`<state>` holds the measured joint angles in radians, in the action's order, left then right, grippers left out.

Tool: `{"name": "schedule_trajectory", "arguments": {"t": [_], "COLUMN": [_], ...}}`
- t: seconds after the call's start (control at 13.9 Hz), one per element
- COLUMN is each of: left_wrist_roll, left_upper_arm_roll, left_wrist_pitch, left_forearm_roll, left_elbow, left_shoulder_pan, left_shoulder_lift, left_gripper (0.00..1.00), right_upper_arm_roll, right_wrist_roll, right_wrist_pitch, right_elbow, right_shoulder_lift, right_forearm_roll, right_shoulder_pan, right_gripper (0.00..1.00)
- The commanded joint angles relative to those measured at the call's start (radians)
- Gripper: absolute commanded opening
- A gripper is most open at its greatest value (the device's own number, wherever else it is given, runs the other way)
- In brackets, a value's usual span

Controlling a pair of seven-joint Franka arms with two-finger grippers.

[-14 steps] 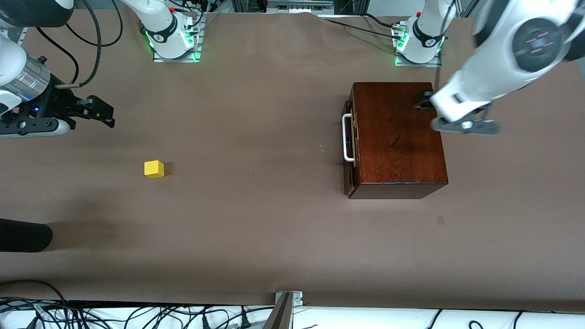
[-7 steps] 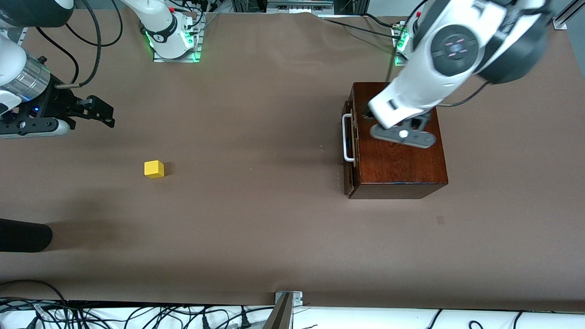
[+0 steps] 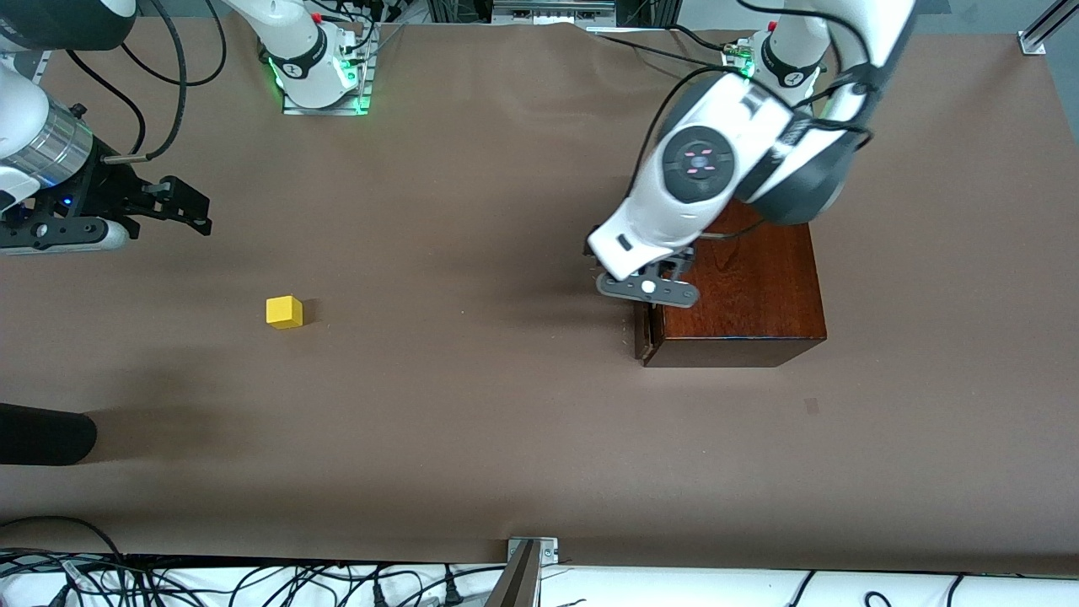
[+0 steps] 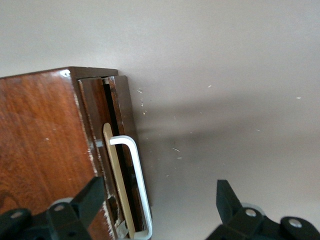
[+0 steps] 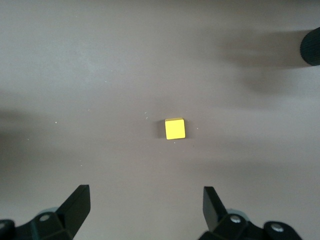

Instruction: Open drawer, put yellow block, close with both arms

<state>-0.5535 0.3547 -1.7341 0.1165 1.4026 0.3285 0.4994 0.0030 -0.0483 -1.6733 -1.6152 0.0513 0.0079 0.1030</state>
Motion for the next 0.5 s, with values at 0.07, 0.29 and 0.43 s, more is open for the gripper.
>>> {"name": "schedule_trajectory", "arguments": {"t": [0.07,0.29,0.43], "left_wrist_roll": [-0.166,-0.184,-0.222], "left_upper_arm_roll": [-0.005,-0.003,-0.002], "left_wrist_pitch": [0.016,0.018,0.019], "left_forearm_roll": [0.138,0.152,0.153], "left_elbow": [0.03,0.122,0.17], "left_shoulder_pan": [0.081,0.089,0.099], "left_shoulder_lift": [0.033,0.01,-0.007], "left_gripper": [1.0,1.0,1.0], "right_upper_arm_roll": [0.009,0.012,0.012], "right_wrist_roll": [0.008,0.008,0.008], "right_wrist_pitch": [0.018,0.032,0.035], "right_elbow": [0.004,0.004,0.004], "right_shoulder_lift": [-0.008,-0.008,-0.008], "right_forearm_roll": [0.011,0.009,0.011], "right_shoulder_pan": [-0.016,-0.016,-0.016], "right_gripper": [1.0,1.0,1.0]}}
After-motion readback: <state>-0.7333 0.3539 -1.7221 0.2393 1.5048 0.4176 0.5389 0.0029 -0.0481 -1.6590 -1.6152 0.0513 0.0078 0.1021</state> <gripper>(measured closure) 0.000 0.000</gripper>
